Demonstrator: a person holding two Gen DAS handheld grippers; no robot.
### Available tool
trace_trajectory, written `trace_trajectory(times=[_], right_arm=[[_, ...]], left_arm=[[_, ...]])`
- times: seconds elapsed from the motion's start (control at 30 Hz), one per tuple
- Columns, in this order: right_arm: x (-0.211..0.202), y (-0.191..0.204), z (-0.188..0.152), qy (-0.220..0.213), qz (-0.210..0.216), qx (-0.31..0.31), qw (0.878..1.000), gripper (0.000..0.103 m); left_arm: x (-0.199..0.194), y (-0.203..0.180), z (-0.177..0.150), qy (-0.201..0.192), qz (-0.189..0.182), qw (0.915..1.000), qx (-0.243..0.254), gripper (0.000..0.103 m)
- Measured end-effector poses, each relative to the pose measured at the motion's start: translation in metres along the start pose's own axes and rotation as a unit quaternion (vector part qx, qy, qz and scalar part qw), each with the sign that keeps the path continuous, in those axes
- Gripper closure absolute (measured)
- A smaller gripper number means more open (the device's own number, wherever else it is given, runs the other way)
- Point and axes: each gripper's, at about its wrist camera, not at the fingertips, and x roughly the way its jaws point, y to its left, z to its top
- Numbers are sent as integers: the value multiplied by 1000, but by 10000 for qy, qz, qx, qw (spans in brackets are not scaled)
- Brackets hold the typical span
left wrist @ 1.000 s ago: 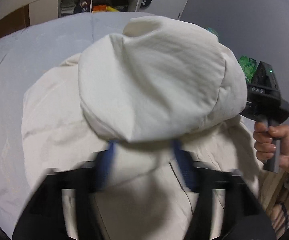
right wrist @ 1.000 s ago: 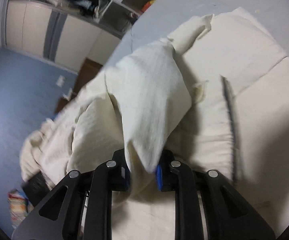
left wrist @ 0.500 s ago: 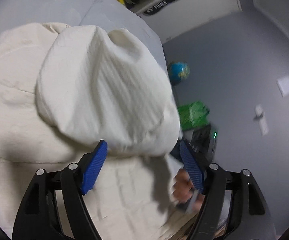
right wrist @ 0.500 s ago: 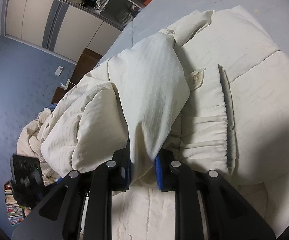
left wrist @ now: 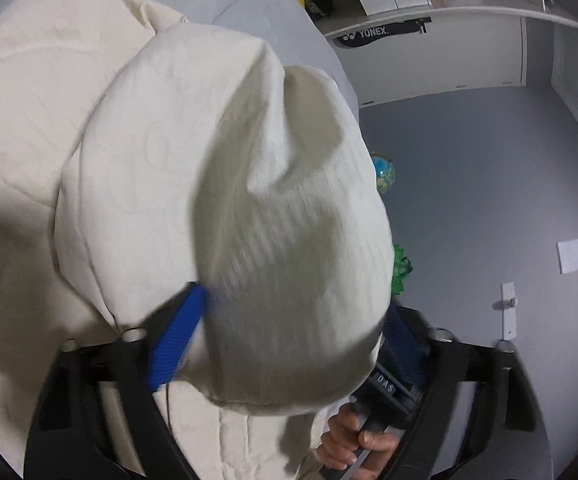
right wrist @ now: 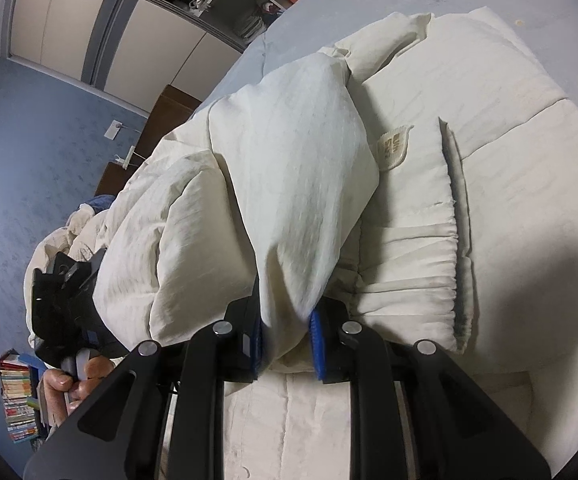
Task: Fold large clothes
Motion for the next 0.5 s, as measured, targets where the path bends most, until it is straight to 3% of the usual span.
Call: trace_trajectory(times=[0.07, 0.1, 0.23, 0.33, 0.4, 0.5], right_arm=[[2, 3, 1, -25, 40, 29, 10000, 87], [2, 4, 2, -51, 103, 75, 9999, 87], [-2, 15, 10, -341, 612, 300, 9971, 87], [-13, 27, 19, -775, 1151, 341, 9897, 87], [-18, 32, 23, -1034, 1360, 322, 9848, 87], [-14, 28, 26, -1151, 1234, 324, 9851, 87]], left_arm=[[3, 2, 4, 8, -63, 10000, -7, 77], [2, 2, 6, -52, -127, 9999, 9, 85], [-23, -22, 13, -650, -816, 9936, 429, 88], [-51, -56, 14, -1250, -1426, 9752, 1137, 88], [-54, -61, 12, -1336, -1513, 9705, 1319, 88], [-45, -49, 7, -1287, -1321, 9714, 1495, 88]])
